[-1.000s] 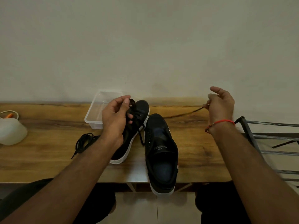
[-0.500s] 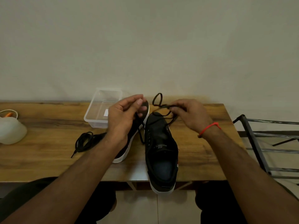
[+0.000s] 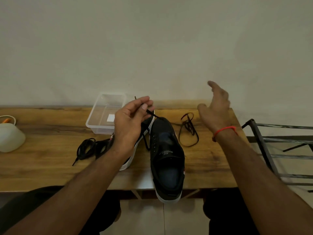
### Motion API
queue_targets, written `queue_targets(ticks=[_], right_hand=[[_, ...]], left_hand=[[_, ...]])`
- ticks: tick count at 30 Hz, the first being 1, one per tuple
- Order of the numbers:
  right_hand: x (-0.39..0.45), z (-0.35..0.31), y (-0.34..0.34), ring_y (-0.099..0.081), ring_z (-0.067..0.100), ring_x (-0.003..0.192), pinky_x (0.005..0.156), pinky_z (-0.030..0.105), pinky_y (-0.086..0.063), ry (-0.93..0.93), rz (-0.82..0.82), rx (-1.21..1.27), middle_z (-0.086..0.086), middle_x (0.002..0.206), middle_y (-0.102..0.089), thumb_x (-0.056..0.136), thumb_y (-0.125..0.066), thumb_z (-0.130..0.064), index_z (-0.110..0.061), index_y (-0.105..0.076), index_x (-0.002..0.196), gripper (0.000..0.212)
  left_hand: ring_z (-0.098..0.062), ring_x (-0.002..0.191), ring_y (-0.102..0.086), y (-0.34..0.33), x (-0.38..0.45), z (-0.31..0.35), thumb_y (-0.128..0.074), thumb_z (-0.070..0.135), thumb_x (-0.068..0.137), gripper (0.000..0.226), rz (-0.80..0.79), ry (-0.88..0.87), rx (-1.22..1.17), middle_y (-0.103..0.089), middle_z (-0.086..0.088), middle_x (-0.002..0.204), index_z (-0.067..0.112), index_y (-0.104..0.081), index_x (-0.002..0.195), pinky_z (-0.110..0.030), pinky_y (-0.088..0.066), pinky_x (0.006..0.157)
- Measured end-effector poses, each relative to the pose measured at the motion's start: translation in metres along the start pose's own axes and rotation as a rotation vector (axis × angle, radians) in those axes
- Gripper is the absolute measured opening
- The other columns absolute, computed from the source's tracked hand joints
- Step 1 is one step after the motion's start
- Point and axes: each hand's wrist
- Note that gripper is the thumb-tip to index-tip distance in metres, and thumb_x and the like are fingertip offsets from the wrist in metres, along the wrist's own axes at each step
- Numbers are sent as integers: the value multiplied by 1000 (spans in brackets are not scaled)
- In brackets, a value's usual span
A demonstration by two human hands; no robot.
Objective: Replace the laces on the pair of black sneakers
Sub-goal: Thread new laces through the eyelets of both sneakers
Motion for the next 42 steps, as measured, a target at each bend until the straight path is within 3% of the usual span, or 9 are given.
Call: queue_targets(ticks=[3, 6, 10, 15, 20, 23, 28, 34, 42], right_hand=[[-12, -11, -11, -52, 6, 126, 109, 32, -45, 137, -341, 305, -17, 131, -56, 93, -55, 0, -23, -56, 138, 50], [-24, -18, -28, -64, 3, 113, 99, 26, -50, 115, -636, 395, -7, 119, -71, 96, -61, -37, -21, -66, 129, 37], [-27, -16, -41, -70, 11, 92, 83, 26, -55, 77, -620, 567, -2, 95, -76, 95, -65, -17, -16, -75, 101, 11], [-21, -20, -35, -69, 21, 84, 86, 33, -59, -28, -452, 839, 11, 85, -70, 97, -59, -5, -2, -71, 103, 13], [25, 2, -22, -65, 8, 73, 72, 30, -58, 107, -43, 317, -3, 75, -69, 98, -61, -14, -16, -64, 121, 23], [34, 9, -31, -67, 5, 81, 78, 24, -53, 227, -210, -64, -9, 75, -71, 97, -63, -22, -20, -65, 108, 11], [7, 3, -70, -62, 14, 77, 80, 36, -52, 380, -667, -230, 1, 85, -72, 99, -61, -24, -14, -75, 98, 18], [-3, 5, -78, -66, 13, 101, 90, 23, -50, 349, -596, -134, 1, 107, -75, 93, -71, -20, -17, -78, 109, 18], [-9, 9, -84, -62, 13, 96, 88, 32, -53, 320, -665, -300, -1, 103, -71, 95, -66, -22, -18, -74, 104, 13]], left_hand=[[-15, 111, -70, -5, -6, -2, -56, 6, 102, 24, -151, -47, 123, -76, 0, 112, 14, -71, 119, -30, -55, 94], [-10, 107, -70, -6, -12, -9, -57, 4, 101, 24, -315, -154, 308, -76, 1, 108, 13, -72, 118, -24, -54, 92], [-8, 111, -68, -4, -10, -19, -59, 7, 100, 27, -369, -228, 512, -75, 3, 114, 12, -71, 123, -33, -54, 100], [-6, 109, -65, -6, -14, -16, -59, 4, 99, 20, -323, -332, 562, -71, 6, 111, 12, -72, 113, -19, -50, 95], [-10, 87, -60, 1, -10, -27, -62, 27, 99, 21, -172, -83, 720, -60, 4, 98, 24, -56, 119, -24, -50, 75], [-5, 98, -56, 1, -10, -33, -68, 41, 94, 40, -256, 10, 917, -55, 6, 109, 25, -57, 129, -11, -42, 79], [-19, 111, -55, -6, -12, -43, -68, 50, 91, 59, -283, 257, 1089, -50, -4, 127, 20, -49, 138, -28, -46, 87], [-12, 45, -64, 4, -11, -32, -58, 43, 100, 28, -322, 328, 1069, -70, 0, 78, 17, -67, 96, -18, -45, 43], [-19, 47, -66, 11, -6, -30, -45, 20, 107, 27, -312, 422, 899, -72, -10, 79, 11, -67, 94, -29, -56, 50]])
Point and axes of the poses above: each hand's wrist, its own x-axis towards the middle knuckle, its own y-axis out of the back of the hand, z = x × y
